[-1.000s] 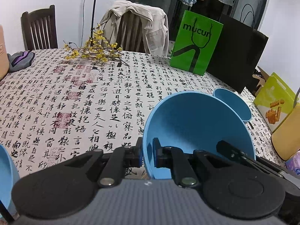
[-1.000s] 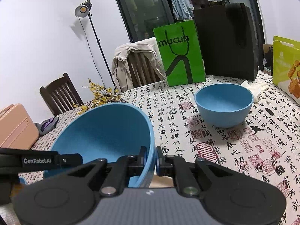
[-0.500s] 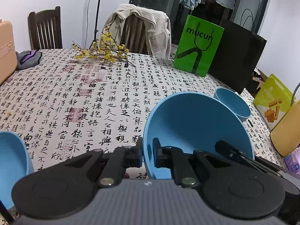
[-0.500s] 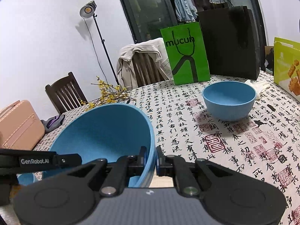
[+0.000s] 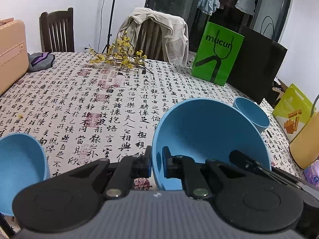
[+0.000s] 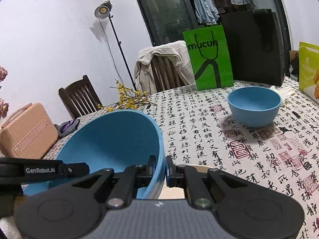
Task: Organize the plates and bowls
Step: 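Lift and carry the blue bowl toward the bowl by the vase with both grippers, then lower the held blue bowl into the other blue bowl with both grippers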
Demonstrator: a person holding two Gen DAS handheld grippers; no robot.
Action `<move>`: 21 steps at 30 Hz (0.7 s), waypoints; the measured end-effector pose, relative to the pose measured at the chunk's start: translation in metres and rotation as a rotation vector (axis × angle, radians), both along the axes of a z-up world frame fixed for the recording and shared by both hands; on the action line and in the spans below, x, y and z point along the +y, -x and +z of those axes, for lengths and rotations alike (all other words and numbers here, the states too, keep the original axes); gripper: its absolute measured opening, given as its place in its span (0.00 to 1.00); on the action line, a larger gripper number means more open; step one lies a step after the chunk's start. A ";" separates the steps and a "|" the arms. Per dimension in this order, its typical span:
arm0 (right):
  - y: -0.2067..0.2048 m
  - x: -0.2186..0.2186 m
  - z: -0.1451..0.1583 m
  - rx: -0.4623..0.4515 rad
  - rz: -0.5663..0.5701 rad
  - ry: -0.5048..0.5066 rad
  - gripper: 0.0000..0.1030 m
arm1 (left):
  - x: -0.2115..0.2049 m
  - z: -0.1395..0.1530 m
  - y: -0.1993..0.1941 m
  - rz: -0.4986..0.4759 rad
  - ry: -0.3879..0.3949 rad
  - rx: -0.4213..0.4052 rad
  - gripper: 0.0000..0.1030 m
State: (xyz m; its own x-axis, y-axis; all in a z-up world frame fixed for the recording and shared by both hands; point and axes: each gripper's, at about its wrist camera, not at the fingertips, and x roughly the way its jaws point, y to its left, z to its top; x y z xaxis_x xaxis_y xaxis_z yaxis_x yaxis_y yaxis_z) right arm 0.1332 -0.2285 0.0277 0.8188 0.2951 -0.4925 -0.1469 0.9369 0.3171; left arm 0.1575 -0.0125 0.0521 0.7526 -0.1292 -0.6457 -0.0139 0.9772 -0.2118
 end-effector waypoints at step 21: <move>-0.011 0.038 -0.003 -0.015 0.114 -0.012 0.09 | 0.041 0.003 0.008 0.097 0.012 -0.008 0.10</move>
